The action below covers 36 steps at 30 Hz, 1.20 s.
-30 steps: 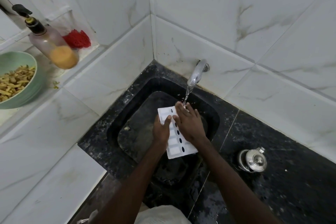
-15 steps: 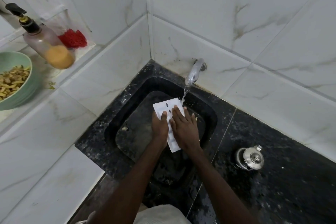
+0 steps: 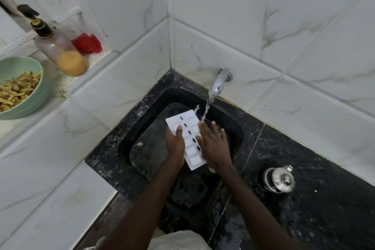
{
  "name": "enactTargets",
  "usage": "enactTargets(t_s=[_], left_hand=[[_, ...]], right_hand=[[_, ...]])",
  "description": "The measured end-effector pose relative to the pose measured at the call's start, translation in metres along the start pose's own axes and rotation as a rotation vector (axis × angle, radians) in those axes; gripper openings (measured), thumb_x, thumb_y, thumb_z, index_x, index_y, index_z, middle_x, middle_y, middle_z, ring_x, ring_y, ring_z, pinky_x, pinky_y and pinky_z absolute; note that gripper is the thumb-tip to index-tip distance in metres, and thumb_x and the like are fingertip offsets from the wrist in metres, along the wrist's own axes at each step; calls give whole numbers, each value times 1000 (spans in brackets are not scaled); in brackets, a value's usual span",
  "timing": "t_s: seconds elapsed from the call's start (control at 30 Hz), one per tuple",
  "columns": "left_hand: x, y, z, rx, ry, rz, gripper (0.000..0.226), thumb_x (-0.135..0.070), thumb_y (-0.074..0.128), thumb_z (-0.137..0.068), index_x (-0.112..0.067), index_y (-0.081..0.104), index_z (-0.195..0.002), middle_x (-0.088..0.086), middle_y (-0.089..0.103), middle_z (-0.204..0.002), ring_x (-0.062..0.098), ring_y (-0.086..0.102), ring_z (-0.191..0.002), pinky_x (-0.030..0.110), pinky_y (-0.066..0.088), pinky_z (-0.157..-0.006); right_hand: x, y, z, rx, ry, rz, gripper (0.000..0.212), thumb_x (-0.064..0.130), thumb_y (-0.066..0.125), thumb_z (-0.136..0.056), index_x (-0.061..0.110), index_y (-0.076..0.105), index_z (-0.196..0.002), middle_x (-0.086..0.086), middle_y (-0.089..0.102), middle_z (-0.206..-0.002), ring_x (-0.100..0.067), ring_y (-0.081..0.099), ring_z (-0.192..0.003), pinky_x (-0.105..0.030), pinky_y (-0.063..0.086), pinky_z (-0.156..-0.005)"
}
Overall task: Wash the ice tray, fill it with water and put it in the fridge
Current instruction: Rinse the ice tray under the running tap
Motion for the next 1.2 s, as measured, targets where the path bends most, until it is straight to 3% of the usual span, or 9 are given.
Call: enactTargets(t_s=[0.17,0.3,0.47,0.6,0.73,0.87,1.0,1.1,1.2], left_hand=[[5,-7,-5,-41,-18,37,43,-17,54,-107,-11,48,-149,15,67,-135,36,68,-119,55,54,-104],[8,-1,-4,-18,-48,57,43,-19,55,-107,-14,48,-149,14,69,-131,35,71,-113,57,58,-98],[6,-6,-11,-46,-35,90,45,-17,55,-107,-13,45,-151,14,67,-135,34,70,-116,55,58,-99],[6,6,-8,-27,-49,100,45,-13,58,-105,-10,46,-148,14,66,-136,34,68,-119,56,56,-102],[11,-1,-15,-76,-56,126,45,-10,58,-104,-7,46,-148,16,66,-137,35,67,-121,55,55,-104],[12,0,-16,-70,-64,162,44,-9,58,-105,-7,46,-147,15,66,-136,34,69,-118,54,57,-100],[11,-5,-18,-101,-53,184,53,-15,57,-106,-12,37,-155,11,61,-143,29,66,-121,49,57,-102],[8,-1,-19,-87,-28,181,50,-16,56,-107,-10,38,-153,12,62,-142,26,67,-116,45,57,-98],[-1,1,-20,-116,-7,175,50,-13,56,-107,-6,37,-152,14,60,-143,32,64,-125,53,53,-107]], right_hand=[[8,7,6,21,-52,13,63,57,14,-110,29,13,-167,11,12,-173,-18,-4,-162,-49,-1,-130],[-9,0,1,6,56,4,62,56,15,-111,29,16,-166,11,15,-173,-21,-1,-162,-53,2,-130],[2,6,4,27,-82,54,64,59,12,-109,31,18,-166,12,18,-172,-19,0,-162,-54,1,-130],[-12,0,-1,17,46,-26,64,58,13,-109,30,18,-166,12,16,-173,-21,0,-162,-56,2,-129],[0,8,6,36,-74,22,68,62,8,-106,31,17,-166,12,18,-172,-19,1,-162,-55,2,-130],[-22,2,0,23,75,-43,64,61,14,-109,32,18,-166,14,15,-172,-20,-1,-162,-55,-2,-129],[2,11,7,42,-122,34,66,62,11,-107,32,22,-165,15,19,-171,-18,2,-162,-57,0,-129],[-15,5,3,10,-5,-4,64,62,11,-108,34,20,-165,16,16,-170,-19,1,-162,-57,-1,-129],[-7,5,1,21,2,-49,65,62,14,-108,33,19,-166,15,15,-172,-18,0,-162,-57,1,-129]])
Point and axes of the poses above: each hand's wrist, its own z-axis away from the middle knuckle, its own y-axis out of the palm, x = y × z, the point moved 9 cm from there along -z, towards the middle knuckle
